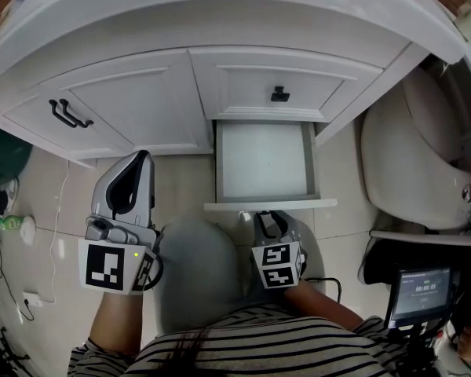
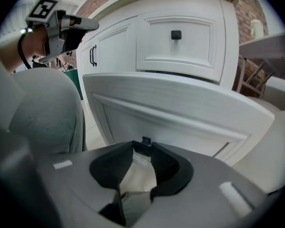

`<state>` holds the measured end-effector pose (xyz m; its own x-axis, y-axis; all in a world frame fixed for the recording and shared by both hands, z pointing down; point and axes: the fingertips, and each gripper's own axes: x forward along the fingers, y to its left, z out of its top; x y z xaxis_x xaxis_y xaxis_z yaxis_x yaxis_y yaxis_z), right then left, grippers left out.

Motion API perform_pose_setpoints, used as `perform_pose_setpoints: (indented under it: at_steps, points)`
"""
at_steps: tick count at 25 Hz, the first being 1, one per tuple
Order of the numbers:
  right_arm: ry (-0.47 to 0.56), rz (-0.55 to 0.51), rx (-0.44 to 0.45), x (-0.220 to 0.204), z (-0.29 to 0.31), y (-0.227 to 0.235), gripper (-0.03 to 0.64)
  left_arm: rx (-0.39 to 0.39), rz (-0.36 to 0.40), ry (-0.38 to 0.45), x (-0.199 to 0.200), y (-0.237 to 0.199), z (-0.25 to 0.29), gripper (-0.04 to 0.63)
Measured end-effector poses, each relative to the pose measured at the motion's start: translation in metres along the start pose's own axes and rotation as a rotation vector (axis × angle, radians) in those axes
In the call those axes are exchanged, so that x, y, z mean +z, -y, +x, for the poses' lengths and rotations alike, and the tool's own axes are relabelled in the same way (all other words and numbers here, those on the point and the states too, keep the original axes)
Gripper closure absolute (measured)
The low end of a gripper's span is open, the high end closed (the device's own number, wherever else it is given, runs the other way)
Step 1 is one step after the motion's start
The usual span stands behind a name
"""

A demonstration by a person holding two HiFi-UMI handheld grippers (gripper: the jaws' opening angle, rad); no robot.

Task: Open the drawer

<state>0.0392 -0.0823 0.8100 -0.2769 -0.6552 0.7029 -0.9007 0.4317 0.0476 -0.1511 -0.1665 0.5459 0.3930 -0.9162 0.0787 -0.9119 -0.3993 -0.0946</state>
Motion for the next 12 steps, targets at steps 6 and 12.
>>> perform_pose_setpoints:
  at_steps: [6,12]
  points:
    - [-0.006,0.004,-0.005,-0.010,-0.011,-0.007,0.499,-0.011,-0.016,0.022,0.003,0.003,-0.006,0.580]
    - [-0.057,0.022,-0.011,-0.013,-0.011,-0.008,0.494,-0.044,-0.022,0.017,0.001,0.007,0.001,0.580]
